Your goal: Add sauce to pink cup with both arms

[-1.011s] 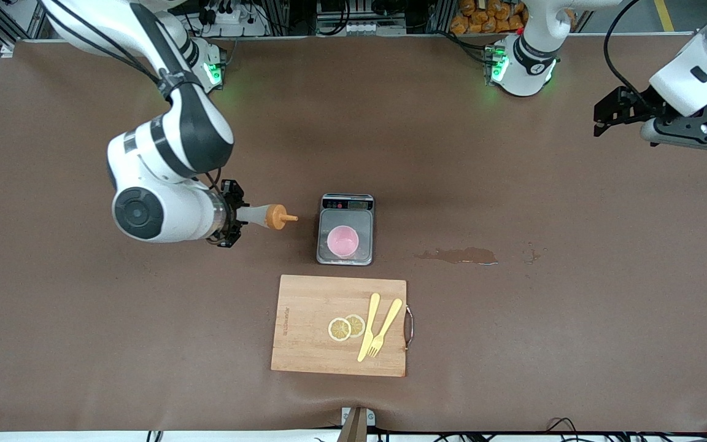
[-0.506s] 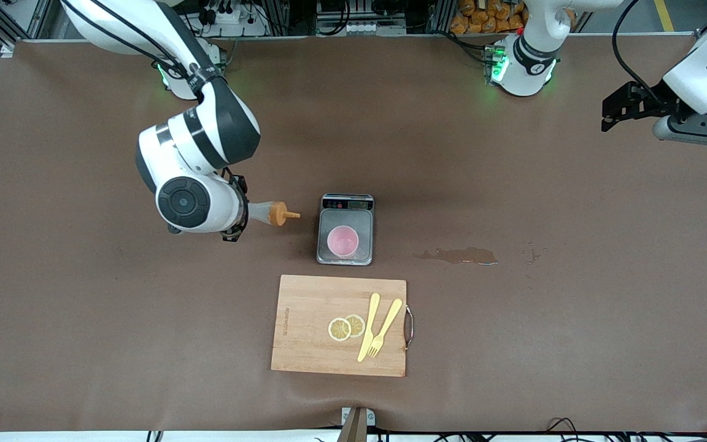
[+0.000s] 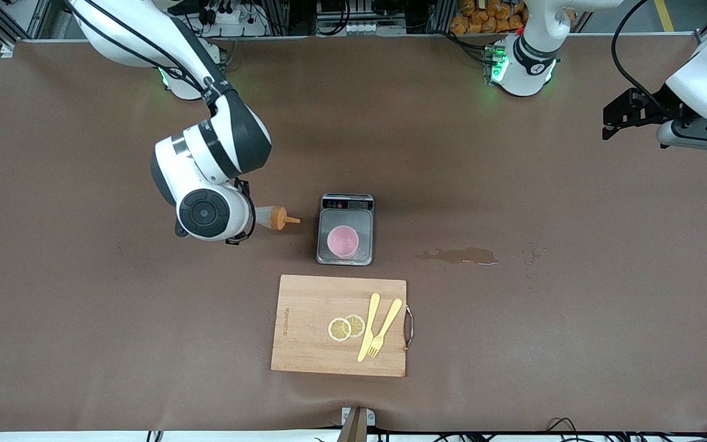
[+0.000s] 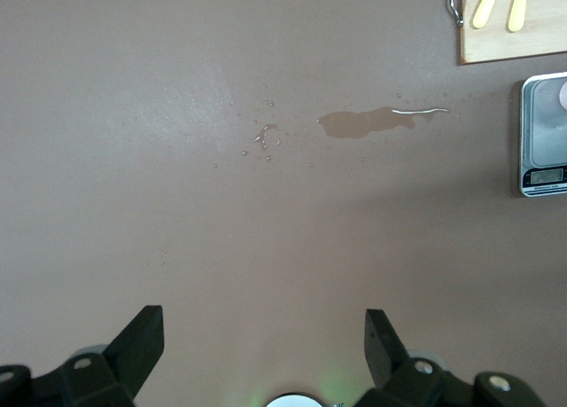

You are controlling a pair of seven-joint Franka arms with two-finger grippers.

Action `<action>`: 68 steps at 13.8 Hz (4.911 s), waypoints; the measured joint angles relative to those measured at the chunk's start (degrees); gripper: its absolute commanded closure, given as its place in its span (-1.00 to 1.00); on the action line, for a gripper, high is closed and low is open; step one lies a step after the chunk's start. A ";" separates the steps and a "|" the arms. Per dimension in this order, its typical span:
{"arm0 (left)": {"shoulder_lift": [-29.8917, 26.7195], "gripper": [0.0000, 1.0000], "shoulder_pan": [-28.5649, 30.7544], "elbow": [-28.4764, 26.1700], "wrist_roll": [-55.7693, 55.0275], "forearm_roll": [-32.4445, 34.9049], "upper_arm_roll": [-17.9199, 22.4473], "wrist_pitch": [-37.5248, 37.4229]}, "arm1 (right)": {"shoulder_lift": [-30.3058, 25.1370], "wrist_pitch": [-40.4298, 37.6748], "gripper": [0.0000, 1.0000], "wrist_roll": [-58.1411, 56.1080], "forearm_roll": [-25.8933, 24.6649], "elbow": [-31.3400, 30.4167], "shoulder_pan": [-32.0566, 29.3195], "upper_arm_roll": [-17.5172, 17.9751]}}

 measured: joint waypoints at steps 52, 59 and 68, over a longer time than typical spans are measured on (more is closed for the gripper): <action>0.00 -1.00 0.32 -0.19 3.29 0.00 0.59 1.15 | 6.08 -5.74 1.00 -16.85 19.30 13.73 -10.61 -0.80; 0.00 -1.00 0.32 -0.27 3.29 0.00 0.59 1.10 | 4.91 -14.45 1.00 -38.16 30.93 11.28 -26.35 -1.07; 0.00 -1.00 0.32 -0.43 3.29 0.00 0.59 1.10 | 7.74 -17.75 1.00 -63.76 37.72 2.87 -42.43 -1.23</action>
